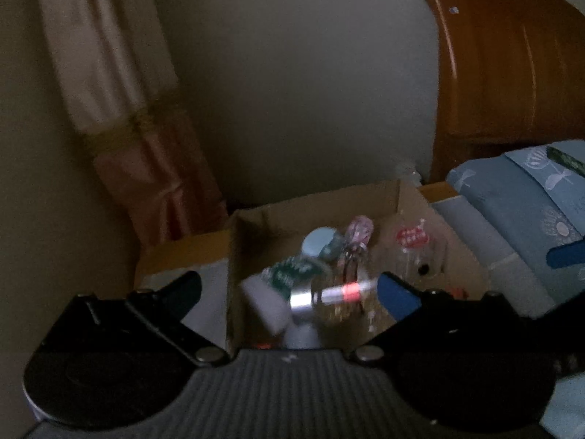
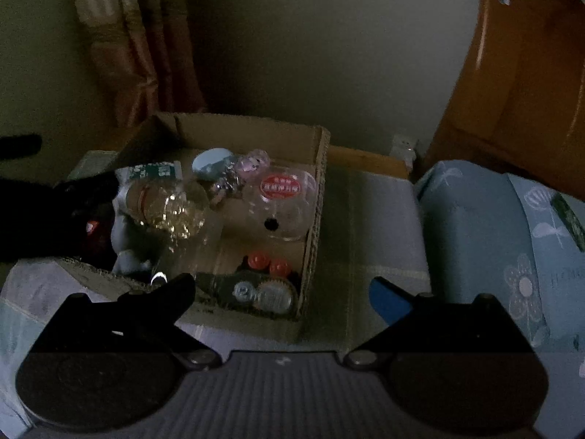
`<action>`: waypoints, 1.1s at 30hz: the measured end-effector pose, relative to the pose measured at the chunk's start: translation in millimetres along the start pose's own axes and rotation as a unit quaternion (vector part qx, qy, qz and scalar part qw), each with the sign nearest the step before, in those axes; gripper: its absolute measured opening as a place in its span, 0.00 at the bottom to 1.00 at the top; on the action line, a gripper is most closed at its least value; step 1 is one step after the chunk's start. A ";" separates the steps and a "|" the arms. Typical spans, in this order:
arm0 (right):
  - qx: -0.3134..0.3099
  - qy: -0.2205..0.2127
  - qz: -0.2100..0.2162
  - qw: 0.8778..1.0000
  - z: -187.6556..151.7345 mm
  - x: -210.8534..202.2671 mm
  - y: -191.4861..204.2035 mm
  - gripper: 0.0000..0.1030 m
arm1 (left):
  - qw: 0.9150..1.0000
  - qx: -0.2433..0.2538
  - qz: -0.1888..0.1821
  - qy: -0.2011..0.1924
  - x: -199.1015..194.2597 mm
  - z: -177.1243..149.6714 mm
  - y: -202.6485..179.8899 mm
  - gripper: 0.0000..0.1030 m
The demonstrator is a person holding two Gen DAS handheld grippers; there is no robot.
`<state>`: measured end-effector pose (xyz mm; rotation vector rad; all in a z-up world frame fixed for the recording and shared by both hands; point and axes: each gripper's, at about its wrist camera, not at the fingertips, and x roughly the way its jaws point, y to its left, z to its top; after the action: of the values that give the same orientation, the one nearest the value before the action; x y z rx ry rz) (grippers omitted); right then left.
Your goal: Organize rigid objects
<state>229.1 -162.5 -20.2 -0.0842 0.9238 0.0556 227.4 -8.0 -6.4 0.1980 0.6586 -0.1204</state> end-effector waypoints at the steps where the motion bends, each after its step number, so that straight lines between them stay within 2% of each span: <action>1: 0.000 -0.003 -0.010 1.000 -3.8 -0.9 2.3 1.00 | 1.000 -0.002 0.002 -0.003 -4.8 -6.4 0.5 0.99; 5: 0.002 -0.013 -0.046 0.999 -27.1 -3.0 9.4 1.00 | 0.999 -0.035 0.003 -0.006 -23.4 -38.7 -0.3 0.99; 9: 0.025 -0.002 -0.046 0.999 -53.5 -5.7 13.6 1.00 | 0.998 -0.066 0.014 0.002 -35.4 -68.1 -2.6 0.99; 15: 0.058 -0.013 -0.053 0.997 -87.2 -29.7 15.9 1.00 | 0.995 -0.093 0.035 0.012 -62.8 -93.5 -8.5 0.99; 19: 0.062 -0.029 -0.050 0.996 -101.8 -52.4 21.0 1.00 | 0.996 -0.082 0.030 0.022 -80.5 -97.0 -16.7 0.99; 22: 0.061 -0.049 -0.062 0.995 -106.4 -69.3 21.2 1.00 | 0.997 -0.070 0.031 0.009 -93.3 -96.2 -19.8 0.99; 33: 0.063 -0.101 -0.063 0.991 -99.1 -109.3 19.1 1.00 | 0.997 -0.063 0.030 -0.028 -130.3 -75.7 -20.1 0.99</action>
<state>83.0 -154.3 6.7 -0.0184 0.7163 -0.1092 76.7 -4.6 12.7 0.0926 0.6026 -0.0264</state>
